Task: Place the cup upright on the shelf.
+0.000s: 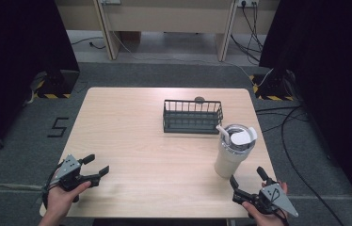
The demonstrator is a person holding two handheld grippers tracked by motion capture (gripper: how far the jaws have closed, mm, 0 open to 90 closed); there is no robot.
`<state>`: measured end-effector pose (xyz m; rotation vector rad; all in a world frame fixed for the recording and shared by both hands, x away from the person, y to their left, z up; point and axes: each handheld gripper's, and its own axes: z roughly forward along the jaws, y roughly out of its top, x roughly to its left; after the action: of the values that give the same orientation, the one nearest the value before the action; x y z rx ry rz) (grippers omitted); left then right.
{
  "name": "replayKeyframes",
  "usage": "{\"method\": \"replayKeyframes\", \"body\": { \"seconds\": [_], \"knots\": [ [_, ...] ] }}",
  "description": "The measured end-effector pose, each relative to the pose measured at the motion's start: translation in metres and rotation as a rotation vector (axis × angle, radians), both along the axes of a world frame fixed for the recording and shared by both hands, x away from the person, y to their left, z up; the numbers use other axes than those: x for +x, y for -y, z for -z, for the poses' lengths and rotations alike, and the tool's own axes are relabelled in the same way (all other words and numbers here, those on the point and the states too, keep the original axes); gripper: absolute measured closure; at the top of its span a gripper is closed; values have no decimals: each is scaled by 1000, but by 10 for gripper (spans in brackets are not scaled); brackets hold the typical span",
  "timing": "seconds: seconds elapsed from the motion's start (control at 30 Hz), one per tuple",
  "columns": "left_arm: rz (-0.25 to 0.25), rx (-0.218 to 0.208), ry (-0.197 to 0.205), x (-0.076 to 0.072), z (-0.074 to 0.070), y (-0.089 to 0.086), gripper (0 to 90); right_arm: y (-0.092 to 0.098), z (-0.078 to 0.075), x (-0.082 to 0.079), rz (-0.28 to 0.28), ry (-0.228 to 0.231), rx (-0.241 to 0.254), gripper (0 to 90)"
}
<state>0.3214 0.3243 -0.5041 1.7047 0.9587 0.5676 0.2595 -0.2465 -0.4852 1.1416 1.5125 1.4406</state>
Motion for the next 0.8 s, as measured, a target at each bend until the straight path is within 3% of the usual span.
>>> {"method": "replayKeyframes", "body": {
  "seconds": [0.23, 0.8],
  "knots": [
    [1, 2, 0, -1, 0, 0, 188, 2, -1, 6, 21, -19, -12, 3],
    [1, 6, -5, 0, 1, 0, 186, -7, -2, 37, -4, -24, -21, 4]
  ]
}}
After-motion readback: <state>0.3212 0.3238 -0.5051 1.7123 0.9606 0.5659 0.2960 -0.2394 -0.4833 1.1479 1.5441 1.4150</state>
